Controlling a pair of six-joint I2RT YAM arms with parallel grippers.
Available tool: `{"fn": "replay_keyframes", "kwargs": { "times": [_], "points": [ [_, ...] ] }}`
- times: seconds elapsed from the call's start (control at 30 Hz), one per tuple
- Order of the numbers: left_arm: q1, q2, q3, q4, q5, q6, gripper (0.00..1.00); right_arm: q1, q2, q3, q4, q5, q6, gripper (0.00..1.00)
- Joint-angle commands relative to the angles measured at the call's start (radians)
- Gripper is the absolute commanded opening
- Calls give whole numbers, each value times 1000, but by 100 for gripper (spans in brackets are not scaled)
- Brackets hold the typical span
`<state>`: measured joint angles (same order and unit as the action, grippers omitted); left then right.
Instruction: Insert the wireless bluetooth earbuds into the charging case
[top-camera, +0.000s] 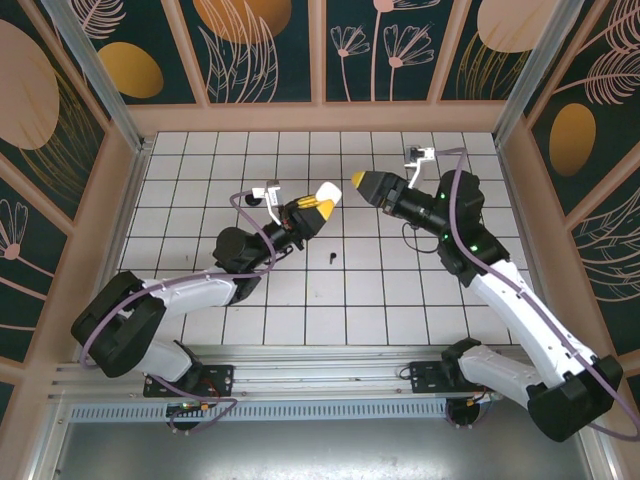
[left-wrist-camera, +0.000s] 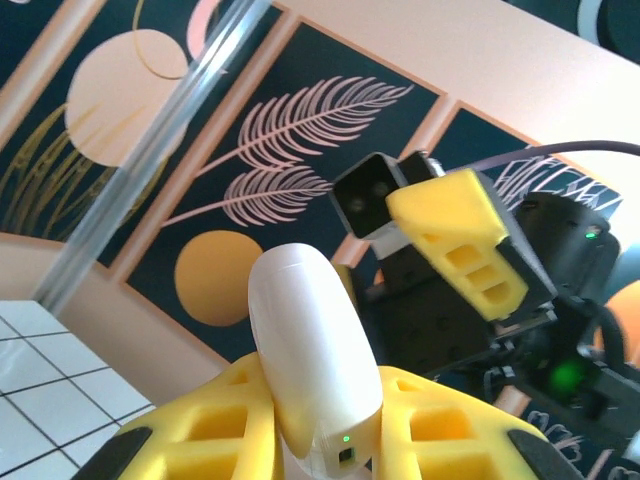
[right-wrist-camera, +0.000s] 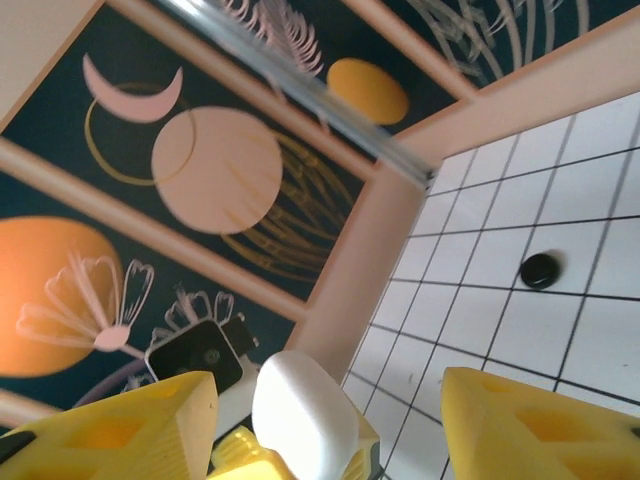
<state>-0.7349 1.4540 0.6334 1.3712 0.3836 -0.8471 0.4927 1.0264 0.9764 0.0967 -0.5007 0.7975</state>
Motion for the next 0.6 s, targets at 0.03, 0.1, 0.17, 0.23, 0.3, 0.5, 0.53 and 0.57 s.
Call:
{"fn": "replay_keyframes", "kwargs": {
  "times": [0.03,0.1,0.17,0.23,0.3,0.5,0.53,0.57],
  "points": [
    [5,-41,42,11,73,-65,15,14,19,-22,213,-154,10,56],
    [5,-52,48,4,78,-70,15,25,27,-20,221,-178,-14,54],
    [5,-60,55,-4,83,-78,15,30,32,-23,225,-194,-29,52],
    [5,-64,64,-13,92,-85,15,33,38,-34,248,-217,-31,50],
    [5,-68,72,-21,95,-89,15,38,45,-41,263,-235,-32,49],
    [6,-61,82,-29,115,-106,15,41,73,-46,273,-252,-37,39],
    [6,-63,83,-29,121,-107,15,41,81,-46,283,-262,-34,37],
    [7,-63,83,-32,123,-108,15,41,89,-45,294,-275,-28,35]
  ]
}}
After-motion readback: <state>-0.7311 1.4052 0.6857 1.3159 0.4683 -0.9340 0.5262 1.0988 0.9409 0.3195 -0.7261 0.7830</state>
